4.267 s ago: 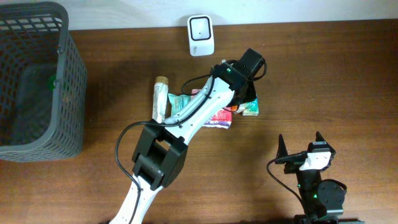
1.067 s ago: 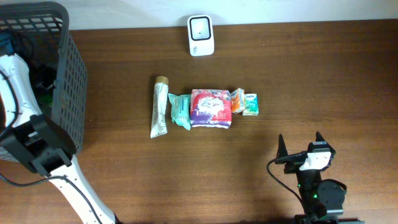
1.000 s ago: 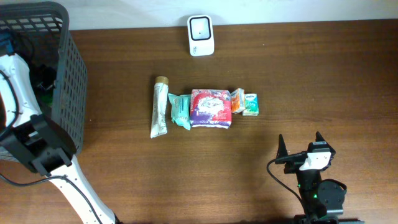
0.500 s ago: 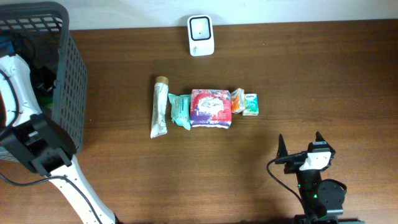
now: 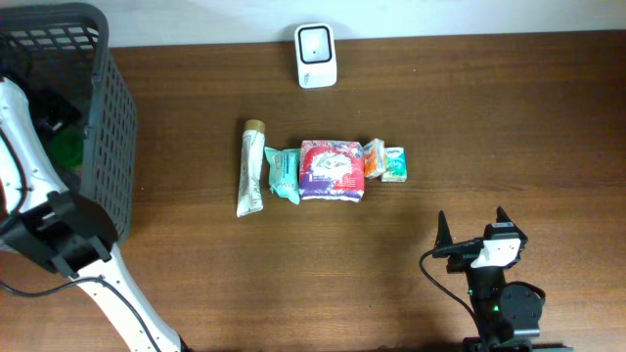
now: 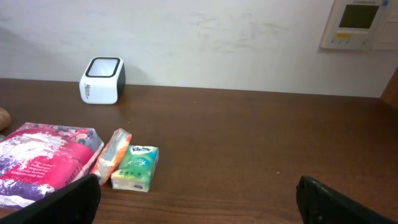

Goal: Scan the item barcode
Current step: 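Reach into basket and grasp the green bottle with left gripper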

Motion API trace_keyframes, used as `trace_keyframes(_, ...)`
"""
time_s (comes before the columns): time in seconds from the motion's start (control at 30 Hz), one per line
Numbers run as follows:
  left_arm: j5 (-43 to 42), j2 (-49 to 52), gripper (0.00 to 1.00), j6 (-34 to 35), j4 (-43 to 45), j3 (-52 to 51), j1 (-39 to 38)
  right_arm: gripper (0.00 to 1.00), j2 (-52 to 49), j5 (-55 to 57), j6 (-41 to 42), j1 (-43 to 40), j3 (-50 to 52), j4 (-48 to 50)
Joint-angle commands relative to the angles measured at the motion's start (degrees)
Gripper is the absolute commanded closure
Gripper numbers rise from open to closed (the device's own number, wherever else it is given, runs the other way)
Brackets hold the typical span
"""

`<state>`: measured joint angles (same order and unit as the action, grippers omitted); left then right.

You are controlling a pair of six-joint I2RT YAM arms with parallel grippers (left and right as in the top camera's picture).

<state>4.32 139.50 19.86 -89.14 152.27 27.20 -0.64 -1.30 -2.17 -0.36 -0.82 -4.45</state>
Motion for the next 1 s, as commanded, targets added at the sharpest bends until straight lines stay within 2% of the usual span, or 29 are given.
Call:
trace_keyframes(0.0,-1.6,-0.1,0.27,-0.2,-1.0,5.6,0.4,0.01,0.3,0.5,-0.4,0.3,0.5,-0.1)
trace_keyframes(0.03,-1.3,-0.1,0.18,-0.2,-1.0,5.6,0.3,0.01,0.3,0.5,-0.4,0.3,0.5,-0.1)
trace_keyframes(0.07,0.1,0.1,0.01,-0.2,-1.0,4.9,0.4,0.01,0.3,0.5,-0.4,0.3,0.5,-0.1)
trace_keyframes(0.4,0.3,1.7,0.01,-0.5,5.2,-10.4,3.3,0.01,0.3,0.5,-0.4,0.3,0.5,-0.1)
trace_keyframes(0.5,-5.8,2.6,0.01,-6.6,6.9,-10.7,3.9,0.01,0.3,0.5,-0.4,0.3,0.5,-0.1)
trace_keyframes(0.67,-6.1,3.1,0.01,-6.7,7.3,-10.7,3.6,0.01,0.3,0.5,-0.4,0.3,0.5,-0.1)
trace_keyframes(0.7,-6.2,3.1,0.02,-6.7,7.3,-10.7,3.6,0.01,0.3,0.5,-0.4,0.3,0.5,-0.1)
trace_keyframes(0.77,-6.3,3.1,0.16,-6.7,7.2,-10.7,3.2,0.01,0.3,0.5,-0.4,0.3,0.5,-0.1)
trace_keyframes(0.83,-6.0,3.2,0.16,-6.7,7.1,-10.8,3.0,0.01,0.3,0.5,-0.4,0.3,0.5,-0.1)
trace_keyframes(0.87,-5.6,3.3,0.2,-6.7,7.4,-11.2,3.0,0.01,0.3,0.5,-0.4,0.3,0.5,-0.1)
trace_keyframes(0.97,-4.9,3.3,0.2,-6.8,8.2,-12.8,3.0,0.01,0.3,0.5,-0.4,0.3,0.5,-0.1)
